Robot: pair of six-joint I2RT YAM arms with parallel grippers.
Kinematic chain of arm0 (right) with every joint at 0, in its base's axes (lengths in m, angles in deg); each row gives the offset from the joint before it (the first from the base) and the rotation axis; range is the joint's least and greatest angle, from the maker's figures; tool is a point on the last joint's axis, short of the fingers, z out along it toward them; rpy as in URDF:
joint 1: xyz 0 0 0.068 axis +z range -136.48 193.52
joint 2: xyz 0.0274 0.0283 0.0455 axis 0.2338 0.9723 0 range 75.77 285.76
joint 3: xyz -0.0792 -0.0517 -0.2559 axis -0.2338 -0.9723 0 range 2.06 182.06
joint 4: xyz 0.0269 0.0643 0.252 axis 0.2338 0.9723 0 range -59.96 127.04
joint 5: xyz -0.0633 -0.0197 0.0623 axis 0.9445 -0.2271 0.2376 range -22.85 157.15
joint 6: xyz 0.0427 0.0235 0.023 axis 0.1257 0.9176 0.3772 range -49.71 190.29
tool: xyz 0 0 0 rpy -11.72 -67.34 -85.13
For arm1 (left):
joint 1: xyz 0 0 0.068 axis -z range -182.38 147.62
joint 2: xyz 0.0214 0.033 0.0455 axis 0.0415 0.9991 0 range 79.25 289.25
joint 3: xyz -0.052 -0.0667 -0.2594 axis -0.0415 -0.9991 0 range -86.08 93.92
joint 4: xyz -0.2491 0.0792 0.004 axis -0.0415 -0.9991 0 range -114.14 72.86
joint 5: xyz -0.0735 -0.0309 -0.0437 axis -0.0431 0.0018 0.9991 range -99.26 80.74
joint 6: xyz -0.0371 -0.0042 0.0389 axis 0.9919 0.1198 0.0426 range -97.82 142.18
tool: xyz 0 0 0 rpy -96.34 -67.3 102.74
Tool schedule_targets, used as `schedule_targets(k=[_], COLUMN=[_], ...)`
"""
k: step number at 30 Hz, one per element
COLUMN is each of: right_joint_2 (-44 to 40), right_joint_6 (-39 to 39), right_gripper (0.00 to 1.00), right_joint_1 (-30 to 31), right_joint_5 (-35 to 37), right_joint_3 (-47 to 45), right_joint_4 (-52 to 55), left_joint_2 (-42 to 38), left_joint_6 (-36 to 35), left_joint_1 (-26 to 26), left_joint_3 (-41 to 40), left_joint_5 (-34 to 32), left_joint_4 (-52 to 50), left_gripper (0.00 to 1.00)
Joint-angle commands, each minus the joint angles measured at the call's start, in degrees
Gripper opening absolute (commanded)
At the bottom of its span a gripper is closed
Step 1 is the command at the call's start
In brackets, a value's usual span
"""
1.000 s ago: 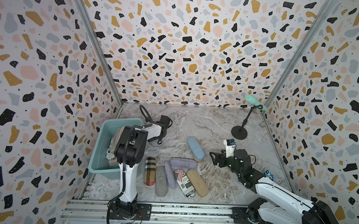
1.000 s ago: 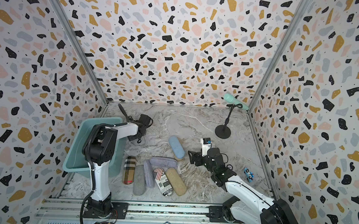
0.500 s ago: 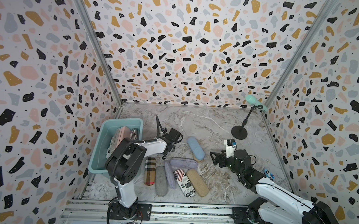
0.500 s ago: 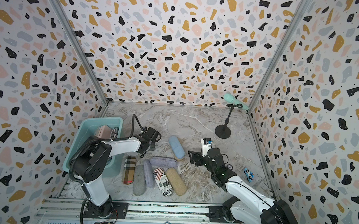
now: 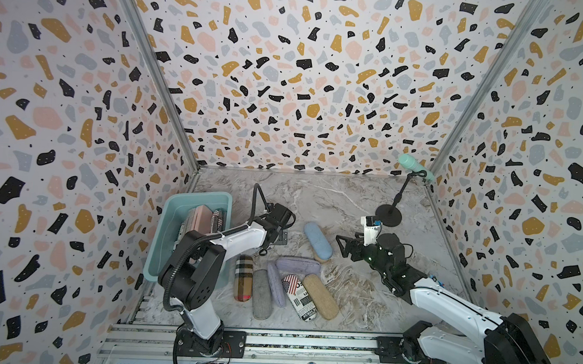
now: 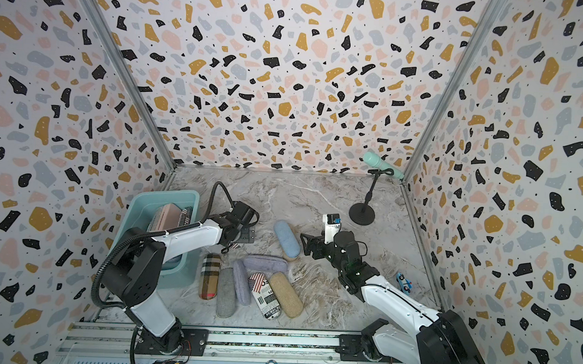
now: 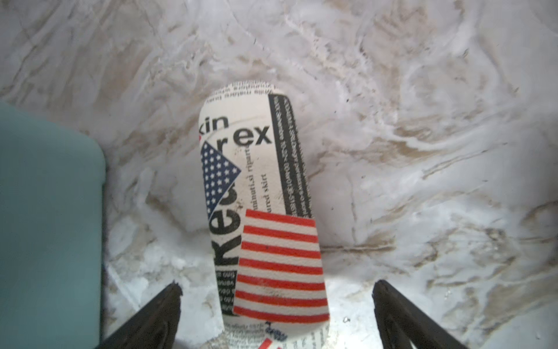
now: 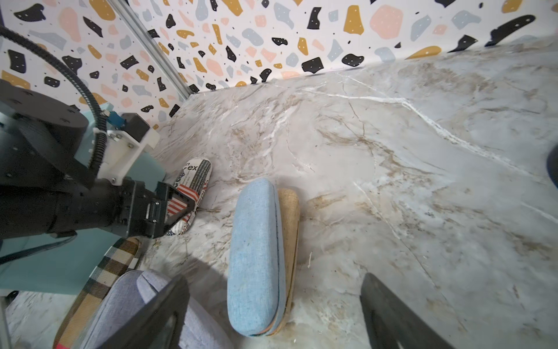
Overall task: Put the glasses cases into the storage boxes
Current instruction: Move the glasses case to the center of the board, then pick up the glasses case at the center of the board.
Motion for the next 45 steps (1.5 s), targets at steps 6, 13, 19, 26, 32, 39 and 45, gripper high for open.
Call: schedule_targets(k=[6, 13, 19, 26, 32, 39, 45], right_joint_2=[-2.52, -0.28, 0.17, 0.67, 1.39, 2.06, 2.76], right_joint_6=[1.37, 1.71, 1.8, 1.53, 1.44, 1.61, 1.79], right_gripper=[0.89, 0.88, 0.87, 0.86, 0.86, 0.86, 0.86], right_joint_1=[0.29, 0.33, 0.33, 0.79, 1.0, 1.28, 1.33], right_joint_5=[6.72, 6.51, 6.5, 5.71, 5.67, 5.18, 4.52], right_joint_3=[-6.49, -5.85, -5.85, -5.64, -5.49, -5.3, -5.13], right_joint_4=[-7.14, -7.12, -7.23, -7.69, -7.99, -8.22, -8.57], left_joint_2=[6.77, 10.12, 8.0, -2.47, -14.65, -25.17, -22.62], left_joint_6=[-3.34, -5.19, -5.87, -8.58, -10.62, -11.89, -13.09], left_joint_1=[-6.65, -7.03, -6.91, -6.86, -6.91, -14.87, -19.94], left_joint_3=[3.02, 5.5, 7.87, 10.23, 13.7, 14.44, 12.3], left_joint_5=[2.51, 5.14, 3.82, 4.17, 0.55, -10.24, -19.12], left_joint_4=[-1.68, -1.65, -4.12, -7.15, -12.88, -20.97, -23.9], left_gripper=[0.94, 0.75, 0.6, 0.59, 0.58, 0.56, 0.56])
